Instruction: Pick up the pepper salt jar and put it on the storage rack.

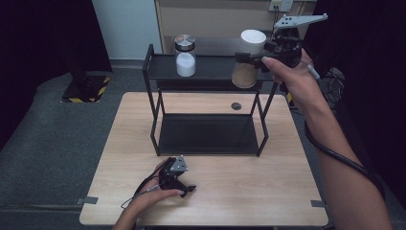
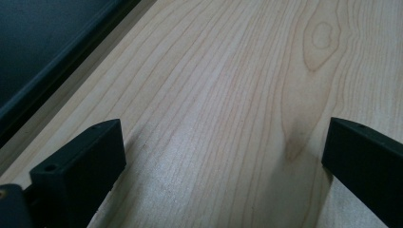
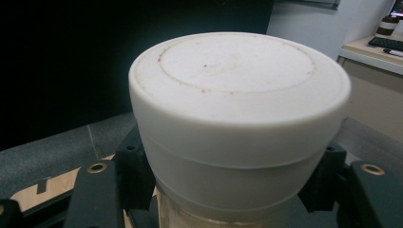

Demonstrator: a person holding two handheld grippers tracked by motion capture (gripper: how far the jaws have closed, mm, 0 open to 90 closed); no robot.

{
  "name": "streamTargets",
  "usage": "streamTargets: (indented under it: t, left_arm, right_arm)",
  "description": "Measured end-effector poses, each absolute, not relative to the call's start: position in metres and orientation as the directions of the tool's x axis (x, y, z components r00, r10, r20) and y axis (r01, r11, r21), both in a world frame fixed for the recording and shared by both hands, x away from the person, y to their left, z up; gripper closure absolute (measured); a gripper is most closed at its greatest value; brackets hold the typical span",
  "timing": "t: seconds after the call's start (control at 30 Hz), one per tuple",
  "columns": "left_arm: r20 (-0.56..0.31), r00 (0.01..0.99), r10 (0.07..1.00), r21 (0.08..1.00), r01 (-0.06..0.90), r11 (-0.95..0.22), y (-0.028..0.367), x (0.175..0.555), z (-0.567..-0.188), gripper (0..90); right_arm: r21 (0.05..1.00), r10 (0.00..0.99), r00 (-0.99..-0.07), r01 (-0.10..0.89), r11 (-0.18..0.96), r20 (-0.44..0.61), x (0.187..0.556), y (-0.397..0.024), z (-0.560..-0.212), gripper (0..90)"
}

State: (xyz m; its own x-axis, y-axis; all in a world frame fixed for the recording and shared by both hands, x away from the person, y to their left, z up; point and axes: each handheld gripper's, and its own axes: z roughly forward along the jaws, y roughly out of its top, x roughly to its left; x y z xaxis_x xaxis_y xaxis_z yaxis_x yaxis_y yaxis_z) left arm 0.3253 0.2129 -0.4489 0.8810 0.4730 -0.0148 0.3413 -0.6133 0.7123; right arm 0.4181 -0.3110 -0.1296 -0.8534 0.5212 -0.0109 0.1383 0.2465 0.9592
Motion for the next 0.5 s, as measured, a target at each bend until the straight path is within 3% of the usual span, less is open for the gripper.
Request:
streamTargets:
  t: [0.5]
  left_arm:
    - [-0.014,0.881,0.473,0.712,0.341,-0.613,0.213,0.325,-0.449,0.0]
  right_arm:
    - [0.959,0.550,-0.835,0.161,0.235,0.006,0.444,-0.302,-0.131,36.3]
